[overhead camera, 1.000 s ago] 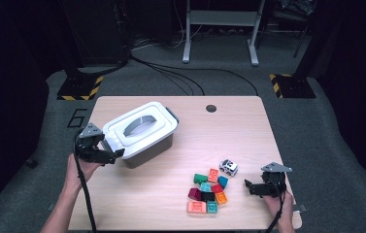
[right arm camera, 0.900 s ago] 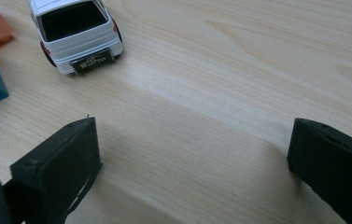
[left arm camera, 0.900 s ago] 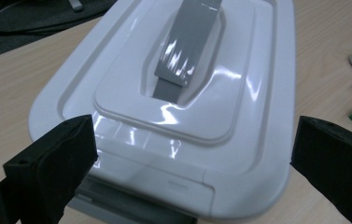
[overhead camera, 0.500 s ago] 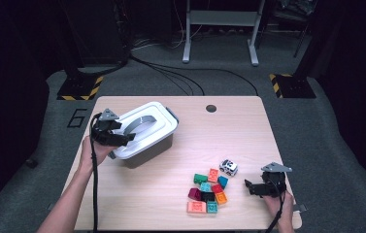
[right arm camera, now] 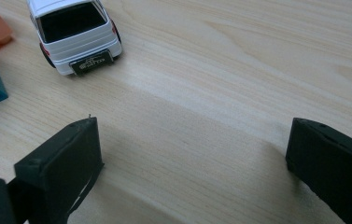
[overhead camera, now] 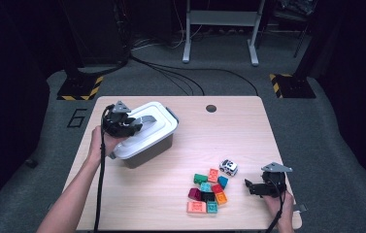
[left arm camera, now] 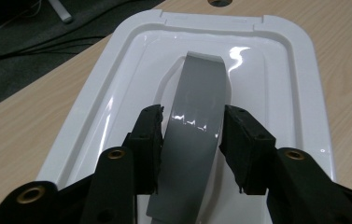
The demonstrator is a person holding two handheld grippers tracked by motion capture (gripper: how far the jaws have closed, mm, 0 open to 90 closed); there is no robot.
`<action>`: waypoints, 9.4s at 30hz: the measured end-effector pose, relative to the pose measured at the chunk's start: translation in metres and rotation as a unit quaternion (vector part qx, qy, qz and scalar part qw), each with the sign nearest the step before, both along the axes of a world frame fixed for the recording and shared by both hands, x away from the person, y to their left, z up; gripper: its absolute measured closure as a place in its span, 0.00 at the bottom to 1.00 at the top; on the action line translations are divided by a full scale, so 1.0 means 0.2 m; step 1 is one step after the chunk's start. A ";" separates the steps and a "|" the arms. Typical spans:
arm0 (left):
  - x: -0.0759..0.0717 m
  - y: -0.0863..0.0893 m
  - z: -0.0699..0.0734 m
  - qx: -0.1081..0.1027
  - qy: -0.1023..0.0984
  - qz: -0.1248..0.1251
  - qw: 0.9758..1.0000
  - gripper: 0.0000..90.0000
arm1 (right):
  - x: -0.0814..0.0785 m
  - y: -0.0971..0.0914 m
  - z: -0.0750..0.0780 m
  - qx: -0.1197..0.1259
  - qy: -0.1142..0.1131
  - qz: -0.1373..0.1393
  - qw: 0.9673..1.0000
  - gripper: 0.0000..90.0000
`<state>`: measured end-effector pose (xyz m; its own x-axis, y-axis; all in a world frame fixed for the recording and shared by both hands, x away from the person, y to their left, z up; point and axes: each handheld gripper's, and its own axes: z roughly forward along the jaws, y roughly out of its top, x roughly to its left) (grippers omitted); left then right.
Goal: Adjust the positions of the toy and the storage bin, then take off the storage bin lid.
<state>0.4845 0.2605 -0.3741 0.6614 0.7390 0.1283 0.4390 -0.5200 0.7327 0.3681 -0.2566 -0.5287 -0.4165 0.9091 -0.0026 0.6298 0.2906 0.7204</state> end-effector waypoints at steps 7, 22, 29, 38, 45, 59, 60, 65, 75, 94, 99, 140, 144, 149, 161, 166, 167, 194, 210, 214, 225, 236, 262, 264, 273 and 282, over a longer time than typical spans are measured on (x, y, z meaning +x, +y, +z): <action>-0.02 -0.05 0.00 -0.005 0.004 -0.020 1.000 0.73 | 0.00 0.00 0.00 0.003 0.000 0.000 1.000 0.03; -0.06 -0.14 -0.02 -0.028 0.005 -0.037 0.999 0.74 | 0.00 0.00 0.00 0.003 -0.001 -0.002 1.000 0.04; -0.09 -0.19 -0.02 -0.038 0.004 -0.040 0.998 0.75 | 0.00 0.00 0.00 0.003 -0.001 -0.003 1.000 0.04; -0.12 -0.25 -0.03 -0.050 0.010 -0.046 0.998 0.75 | 0.00 0.00 0.00 0.003 -0.001 -0.003 1.000 0.04; -0.13 -0.30 -0.03 -0.057 0.014 -0.039 0.998 0.75 | 0.00 0.00 0.00 0.002 -0.001 -0.003 1.000 0.04; -0.16 -0.44 -0.03 -0.068 0.022 -0.056 0.996 0.75 | 0.00 0.00 0.00 0.002 -0.001 -0.003 1.000 0.04; -0.16 -0.44 -0.03 -0.068 0.022 -0.056 0.996 0.75 | 0.00 0.00 0.00 0.003 -0.001 -0.004 1.000 0.04; -0.17 -0.49 -0.03 -0.069 0.029 -0.053 0.996 0.75 | 0.00 0.00 0.00 0.001 -0.002 -0.002 1.000 0.04; -0.20 -0.59 -0.03 -0.078 0.024 -0.048 0.996 0.75 | 0.00 0.00 0.00 0.002 -0.001 -0.004 1.000 0.04; -0.23 -0.68 -0.03 -0.066 0.017 -0.044 0.997 0.75 | 0.00 0.00 0.00 0.002 -0.001 -0.003 1.000 0.04; -0.23 -0.68 -0.03 -0.062 0.017 -0.043 0.997 0.75 | 0.00 0.00 0.00 -0.001 -0.001 -0.003 1.000 0.04; -0.18 -0.23 0.28 -0.077 -0.055 0.042 0.995 0.75 | 0.00 0.00 0.00 0.000 0.000 -0.003 1.000 0.04; -0.17 -0.13 0.29 -0.071 -0.058 0.061 0.994 0.75 | 0.00 0.00 0.00 0.000 -0.001 -0.003 1.000 0.04; -0.16 0.00 0.29 -0.080 -0.064 0.098 0.990 0.75 | 0.00 0.00 0.00 0.001 -0.001 -0.005 1.000 0.04; -0.10 0.24 0.14 -0.081 -0.052 0.176 0.980 0.75 | 0.00 0.00 0.00 0.001 -0.001 -0.006 1.000 0.04; -0.07 0.29 0.07 -0.081 -0.043 0.195 0.976 0.75 | 0.00 0.00 0.00 0.000 -0.001 -0.006 1.000 0.04; -0.07 0.30 0.04 -0.084 -0.043 0.202 0.975 0.75 | 0.00 0.00 0.00 0.000 -0.001 -0.006 1.000 0.04; 0.05 0.49 -0.48 -0.066 0.041 0.274 0.958 0.74 | 0.00 0.00 0.00 0.002 -0.002 -0.009 1.000 0.05; 0.02 0.53 -0.58 -0.079 0.078 0.268 0.957 0.41 | 0.00 0.00 0.00 0.002 -0.002 -0.010 1.000 0.05; -0.05 0.53 -0.54 -0.086 0.065 0.251 0.962 0.23 | 0.00 0.00 0.00 0.002 0.001 -0.010 1.000 0.03; -0.32 0.45 -0.51 -0.059 0.028 0.198 0.978 0.10 | 0.00 0.00 0.00 -0.002 -0.001 -0.005 1.000 0.03; -0.62 0.45 -0.71 -0.021 0.046 0.194 0.980 0.00 | 0.01 0.00 0.00 -0.001 0.005 -0.018 1.000 0.00; -0.75 0.48 -0.79 -0.051 0.038 0.201 0.977 0.00 | 0.08 0.13 0.16 0.048 -0.002 0.043 0.998 0.02; -0.75 0.48 -0.79 -0.051 0.038 0.201 0.978 0.00 | 0.10 0.18 0.16 0.044 -0.002 0.059 0.997 0.04; -0.75 0.48 -0.79 -0.051 0.039 0.201 0.978 0.00 | 0.15 0.27 0.16 0.040 0.000 0.094 0.995 0.23; -0.74 0.48 -0.79 -0.051 0.042 0.200 0.978 0.00 | 0.19 0.28 0.12 0.037 0.009 0.102 0.994 0.34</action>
